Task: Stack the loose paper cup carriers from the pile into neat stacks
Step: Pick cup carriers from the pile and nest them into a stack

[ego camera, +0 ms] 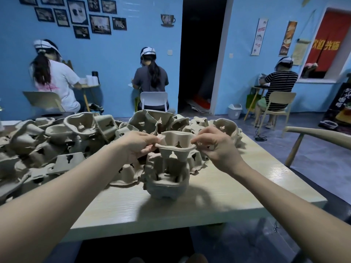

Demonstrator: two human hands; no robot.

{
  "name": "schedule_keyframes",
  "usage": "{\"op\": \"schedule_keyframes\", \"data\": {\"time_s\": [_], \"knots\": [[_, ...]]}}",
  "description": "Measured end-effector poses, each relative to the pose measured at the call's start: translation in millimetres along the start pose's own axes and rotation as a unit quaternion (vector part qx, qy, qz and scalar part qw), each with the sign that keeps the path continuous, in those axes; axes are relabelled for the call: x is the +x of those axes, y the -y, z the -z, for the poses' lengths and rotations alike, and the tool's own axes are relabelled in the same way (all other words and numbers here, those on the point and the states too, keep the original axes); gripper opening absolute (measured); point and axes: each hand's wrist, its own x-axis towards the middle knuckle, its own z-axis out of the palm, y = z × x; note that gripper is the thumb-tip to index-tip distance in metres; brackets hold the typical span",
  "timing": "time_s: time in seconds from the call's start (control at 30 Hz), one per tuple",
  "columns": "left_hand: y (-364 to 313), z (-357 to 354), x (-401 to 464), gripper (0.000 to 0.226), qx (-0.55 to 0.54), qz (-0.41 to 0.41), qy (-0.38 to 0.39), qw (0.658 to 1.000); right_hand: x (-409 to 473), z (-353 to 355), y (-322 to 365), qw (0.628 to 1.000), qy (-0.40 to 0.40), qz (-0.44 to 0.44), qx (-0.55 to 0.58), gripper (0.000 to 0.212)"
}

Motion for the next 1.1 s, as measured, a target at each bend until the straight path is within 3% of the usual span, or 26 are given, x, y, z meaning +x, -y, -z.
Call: {"op": "schedule_keyframes", "data": {"time_s": [0.2, 0.33, 0.63, 0.8, 1.1], "knots": [[15.4, 10.2, -17.8, 0.011, 0.034, -0.033, -0.03, 0.998, -6.0, -10.9, 5.5, 0.966, 0.024, -0.216, 0.142, 0.014], [20.9, 13.4, -27.2, 0.013, 0.05, -0.029, -0.025, 0.998, -9.6, -21.3, 10.3, 0.925, 0.007, -0.297, 0.239, 0.009], [35.1, 21.8, -31.4, 0.007, 0.141, -0.035, -0.018, 0.989, -13.2, -30.8, 14.9, 0.913, 0.023, -0.317, 0.257, 0.01], [41.0, 22.9, -30.4, 0.014, 0.254, -0.088, -0.043, 0.962, -10.2, -39.9, 7.2, 0.931, 0.017, -0.313, 0.187, 0.02], [46.5, 16.9, -24.5, 0.014, 0.385, -0.142, -0.089, 0.908, -14.5, -51.6, -1.8, 0.949, 0.061, -0.304, 0.052, 0.015]]}}
